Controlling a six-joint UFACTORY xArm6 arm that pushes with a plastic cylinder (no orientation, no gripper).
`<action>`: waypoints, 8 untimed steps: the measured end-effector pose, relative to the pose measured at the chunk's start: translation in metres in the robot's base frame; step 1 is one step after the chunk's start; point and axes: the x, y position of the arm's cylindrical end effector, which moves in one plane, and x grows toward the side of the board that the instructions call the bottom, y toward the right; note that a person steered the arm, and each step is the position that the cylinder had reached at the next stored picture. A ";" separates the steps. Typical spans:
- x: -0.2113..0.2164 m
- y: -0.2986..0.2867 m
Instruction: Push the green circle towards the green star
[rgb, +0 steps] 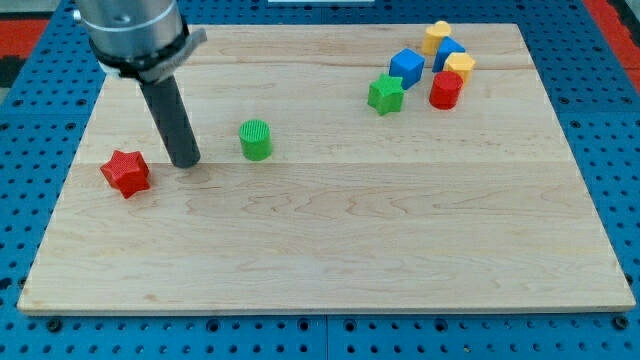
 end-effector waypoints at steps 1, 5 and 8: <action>0.001 0.018; 0.021 0.157; -0.009 0.207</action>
